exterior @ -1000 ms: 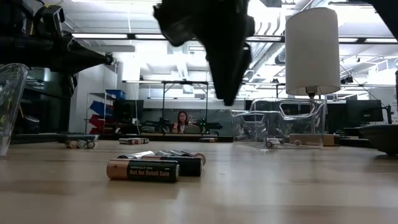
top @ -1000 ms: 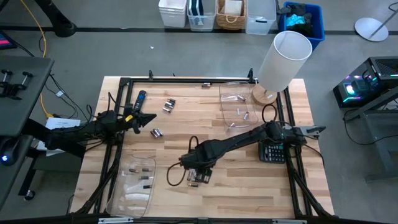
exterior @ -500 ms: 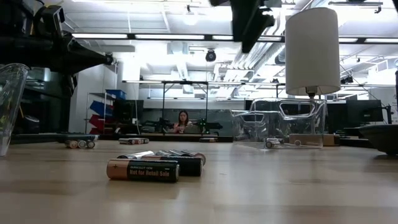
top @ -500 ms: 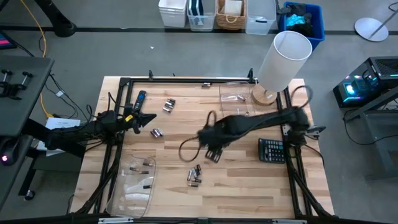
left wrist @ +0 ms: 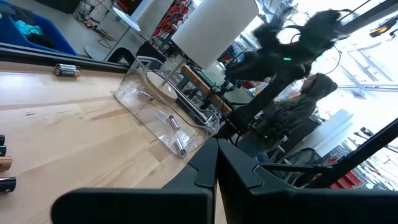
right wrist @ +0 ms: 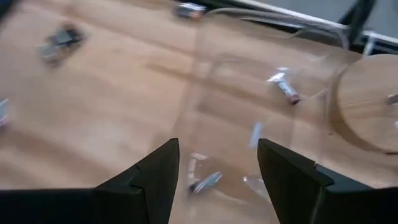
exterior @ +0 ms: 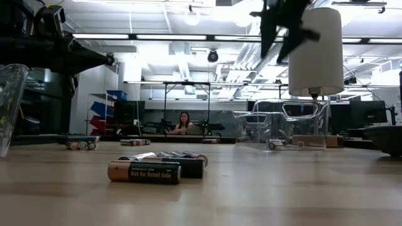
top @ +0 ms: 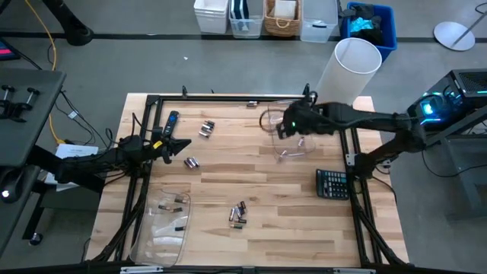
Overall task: Sort batteries
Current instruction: Put the brown battery into the left transparent bin
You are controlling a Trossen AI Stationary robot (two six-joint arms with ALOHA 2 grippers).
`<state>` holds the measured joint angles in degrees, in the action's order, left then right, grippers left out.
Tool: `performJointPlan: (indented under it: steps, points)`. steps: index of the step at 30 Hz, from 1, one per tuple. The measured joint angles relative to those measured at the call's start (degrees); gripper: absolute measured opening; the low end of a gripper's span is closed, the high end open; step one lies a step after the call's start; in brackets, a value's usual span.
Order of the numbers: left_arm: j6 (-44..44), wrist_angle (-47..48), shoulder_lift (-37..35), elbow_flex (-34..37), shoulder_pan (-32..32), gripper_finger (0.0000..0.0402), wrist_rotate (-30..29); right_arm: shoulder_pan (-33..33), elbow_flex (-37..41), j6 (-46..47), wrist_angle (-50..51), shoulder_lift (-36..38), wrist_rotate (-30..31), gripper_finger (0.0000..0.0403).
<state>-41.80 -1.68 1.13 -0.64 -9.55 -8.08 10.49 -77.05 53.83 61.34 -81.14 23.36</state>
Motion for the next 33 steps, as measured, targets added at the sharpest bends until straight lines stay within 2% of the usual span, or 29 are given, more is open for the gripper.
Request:
performJointPlan:
  steps: [5,9,15,19,23,28,33]
  points:
    - [0.00,-0.02,-0.02,0.02,0.00,0.0000,0.00,7.56,8.45,-8.80,-15.21,-0.15,-5.71,0.0210]
    - [0.00,-0.02,-0.01,0.01,-0.01,0.0000,0.00,9.51,12.29,-15.10,-14.49,-1.42,-8.82,0.0194]
    - [0.00,-0.02,-0.01,0.00,-0.02,0.0000,0.00,9.28,16.17,-17.84,-18.18,-1.67,-8.62,0.0107]
    - [0.00,-0.02,0.00,0.00,-0.02,0.0000,0.00,8.43,15.70,-16.80,-25.19,-1.65,-8.45,0.0040]
    - [0.00,-0.02,0.00,0.01,-0.02,0.0000,0.00,7.48,12.60,-16.69,-29.74,-1.65,-6.96,0.0005]
    - [0.00,-0.02,0.00,0.00,-0.02,0.0000,0.00,6.50,7.39,-16.34,-30.74,-1.62,-5.93,0.0014]
    - [0.00,-0.06,0.00,0.00,0.00,0.0000,-0.14,4.28,2.17,-16.71,-30.73,-1.62,-5.80,0.0068]
